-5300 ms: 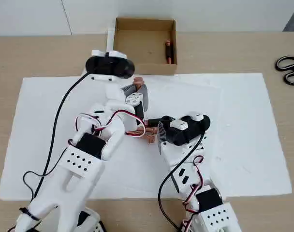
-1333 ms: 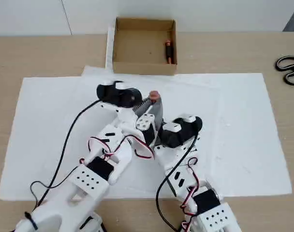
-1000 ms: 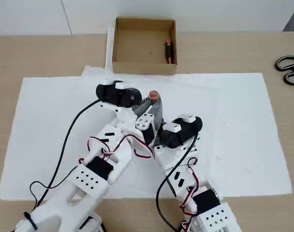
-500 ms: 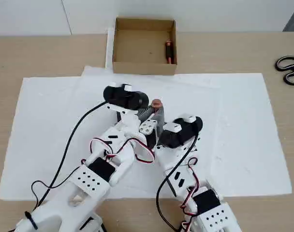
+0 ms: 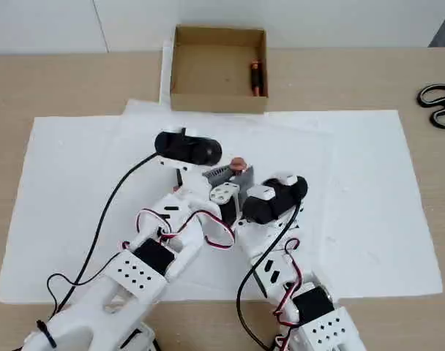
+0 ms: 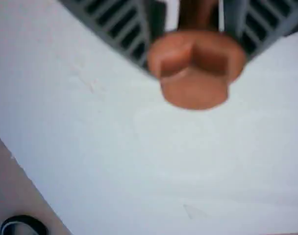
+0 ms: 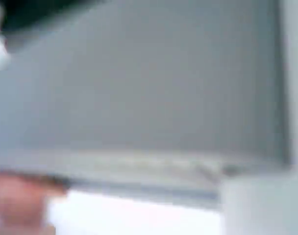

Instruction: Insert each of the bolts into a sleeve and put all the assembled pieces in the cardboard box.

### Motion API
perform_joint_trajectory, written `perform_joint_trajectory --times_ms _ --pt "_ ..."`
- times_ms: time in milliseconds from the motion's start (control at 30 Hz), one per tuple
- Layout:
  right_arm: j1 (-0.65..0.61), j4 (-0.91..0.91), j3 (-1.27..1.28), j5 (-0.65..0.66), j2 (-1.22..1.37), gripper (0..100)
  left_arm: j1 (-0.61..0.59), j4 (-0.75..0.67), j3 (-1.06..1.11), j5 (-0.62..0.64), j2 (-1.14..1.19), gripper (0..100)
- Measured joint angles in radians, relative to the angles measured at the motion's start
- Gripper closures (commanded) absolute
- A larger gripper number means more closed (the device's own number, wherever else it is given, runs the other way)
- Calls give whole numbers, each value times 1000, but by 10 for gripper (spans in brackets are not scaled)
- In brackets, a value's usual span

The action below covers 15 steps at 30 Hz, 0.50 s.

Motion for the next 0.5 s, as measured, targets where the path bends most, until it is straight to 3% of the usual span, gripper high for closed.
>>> perform_joint_trajectory --times_ms 333,500 --pt "2 2 0 2 0 995 -5 51 0 26 0 823" --pt "2 2 0 2 0 995 -77 51 -8 26 0 823"
